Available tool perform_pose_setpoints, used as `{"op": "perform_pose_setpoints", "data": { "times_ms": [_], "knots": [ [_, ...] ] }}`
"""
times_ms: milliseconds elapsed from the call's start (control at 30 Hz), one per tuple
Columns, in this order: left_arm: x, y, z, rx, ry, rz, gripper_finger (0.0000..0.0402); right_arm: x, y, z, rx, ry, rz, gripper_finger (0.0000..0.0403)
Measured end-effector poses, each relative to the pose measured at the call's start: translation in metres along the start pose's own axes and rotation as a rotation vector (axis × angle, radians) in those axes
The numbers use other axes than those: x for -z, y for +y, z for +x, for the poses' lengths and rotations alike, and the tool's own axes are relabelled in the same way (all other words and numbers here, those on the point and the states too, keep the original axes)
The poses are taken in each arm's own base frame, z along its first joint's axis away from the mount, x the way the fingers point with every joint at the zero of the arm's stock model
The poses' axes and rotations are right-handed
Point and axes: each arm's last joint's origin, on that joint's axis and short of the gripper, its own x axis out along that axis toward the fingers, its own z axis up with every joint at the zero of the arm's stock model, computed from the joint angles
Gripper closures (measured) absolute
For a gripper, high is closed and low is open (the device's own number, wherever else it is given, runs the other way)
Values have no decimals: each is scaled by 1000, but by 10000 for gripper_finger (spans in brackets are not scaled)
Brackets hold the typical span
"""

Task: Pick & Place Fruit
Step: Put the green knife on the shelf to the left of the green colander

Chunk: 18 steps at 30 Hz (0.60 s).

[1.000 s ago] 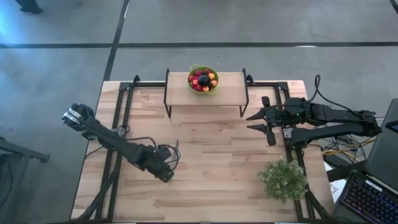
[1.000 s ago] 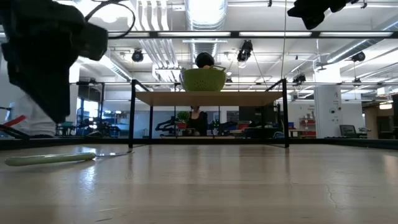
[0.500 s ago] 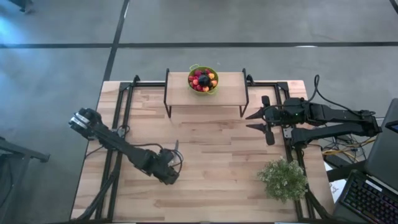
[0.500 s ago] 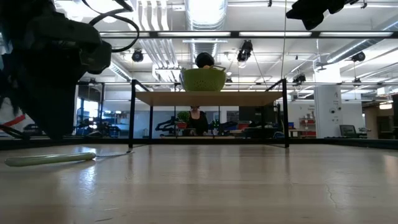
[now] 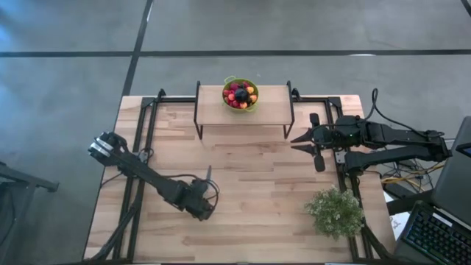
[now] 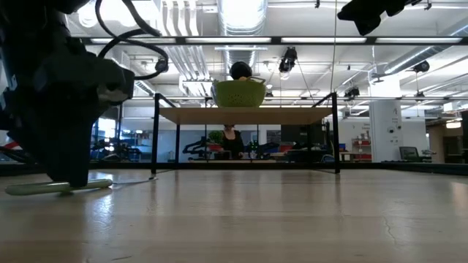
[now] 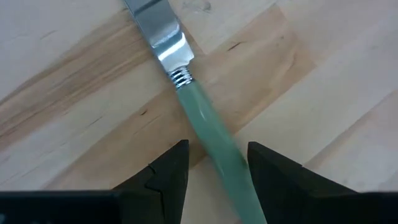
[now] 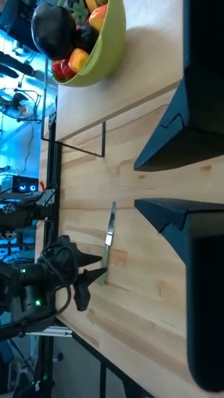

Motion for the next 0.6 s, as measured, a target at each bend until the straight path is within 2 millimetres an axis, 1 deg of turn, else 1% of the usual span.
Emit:
{"op": "perform_pose_setpoints", "data": {
  "times_ms": [167, 267, 367, 600],
  "knots": [
    [1, 0, 5, -15, 1, 10, 232, 0, 0, 0, 0, 1, 1, 346],
    [1, 0, 6, -20, 1, 23, 242, 0, 0, 0, 0, 2, 0, 354],
    [1, 0, 6, -26, 0, 29, 267, 0, 0, 0, 0, 2, 0, 361],
    [1, 1, 7, -22, -10, 58, 346, 0, 0, 0, -1, 2, 1, 369]
  ]
}}
